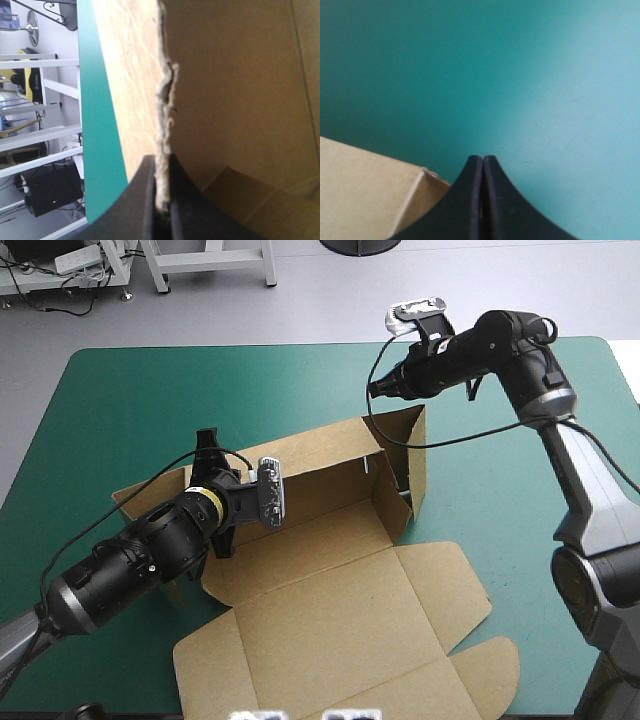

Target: Fold the box

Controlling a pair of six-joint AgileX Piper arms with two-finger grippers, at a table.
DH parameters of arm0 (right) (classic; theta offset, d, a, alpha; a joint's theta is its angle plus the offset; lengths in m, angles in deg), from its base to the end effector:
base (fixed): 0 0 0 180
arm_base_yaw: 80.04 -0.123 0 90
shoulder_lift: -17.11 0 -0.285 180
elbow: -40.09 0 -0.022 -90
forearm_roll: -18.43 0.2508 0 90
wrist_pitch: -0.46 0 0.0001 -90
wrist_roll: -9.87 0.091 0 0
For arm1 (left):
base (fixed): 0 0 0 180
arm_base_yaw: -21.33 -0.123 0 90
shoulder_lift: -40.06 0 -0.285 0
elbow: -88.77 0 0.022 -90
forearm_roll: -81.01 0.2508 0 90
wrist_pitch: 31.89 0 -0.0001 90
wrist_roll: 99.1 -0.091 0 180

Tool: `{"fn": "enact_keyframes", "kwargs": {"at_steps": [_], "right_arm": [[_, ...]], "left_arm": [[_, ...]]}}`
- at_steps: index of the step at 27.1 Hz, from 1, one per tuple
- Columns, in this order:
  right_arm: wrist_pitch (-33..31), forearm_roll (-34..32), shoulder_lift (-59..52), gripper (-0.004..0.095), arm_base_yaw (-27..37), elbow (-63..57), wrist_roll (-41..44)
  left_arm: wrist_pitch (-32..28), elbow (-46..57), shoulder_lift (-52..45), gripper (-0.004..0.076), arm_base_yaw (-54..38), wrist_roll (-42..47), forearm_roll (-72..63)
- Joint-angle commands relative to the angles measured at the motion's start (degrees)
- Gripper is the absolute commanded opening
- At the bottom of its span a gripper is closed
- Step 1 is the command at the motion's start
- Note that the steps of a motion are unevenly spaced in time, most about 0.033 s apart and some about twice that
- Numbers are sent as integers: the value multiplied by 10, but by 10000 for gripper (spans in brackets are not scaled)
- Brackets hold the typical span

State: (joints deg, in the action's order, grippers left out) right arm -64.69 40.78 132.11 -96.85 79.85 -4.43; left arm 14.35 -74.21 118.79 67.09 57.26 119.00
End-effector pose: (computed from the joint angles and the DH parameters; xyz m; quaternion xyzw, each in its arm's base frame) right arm 0.3870 0.1497 0.4023 -0.2311 0.8938 0.2003 0.3281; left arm 0.2058 -0.1533 0.3414 0.6210 0.6574 0.2310 0.3589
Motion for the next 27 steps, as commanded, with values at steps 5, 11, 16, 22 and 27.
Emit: {"fn": "enact_keyframes", "kwargs": {"at_steps": [5,11,16,22,27], "right_arm": [[-59,-32,32,-14,1,88,25],[-65,-32,28,-14,1,88,46],[-65,-31,17,-14,1,55,55],[-65,-31,-15,-14,1,-14,43],[-65,-26,-48,-14,1,-68,38]], "left_arm": [[10,-7,-13,-6,4,5,-12],[10,-7,-13,-6,2,5,-7],[10,-7,-13,-6,2,10,-3],[6,-7,-12,-6,2,16,0],[6,-7,-10,-6,2,16,1]]}}
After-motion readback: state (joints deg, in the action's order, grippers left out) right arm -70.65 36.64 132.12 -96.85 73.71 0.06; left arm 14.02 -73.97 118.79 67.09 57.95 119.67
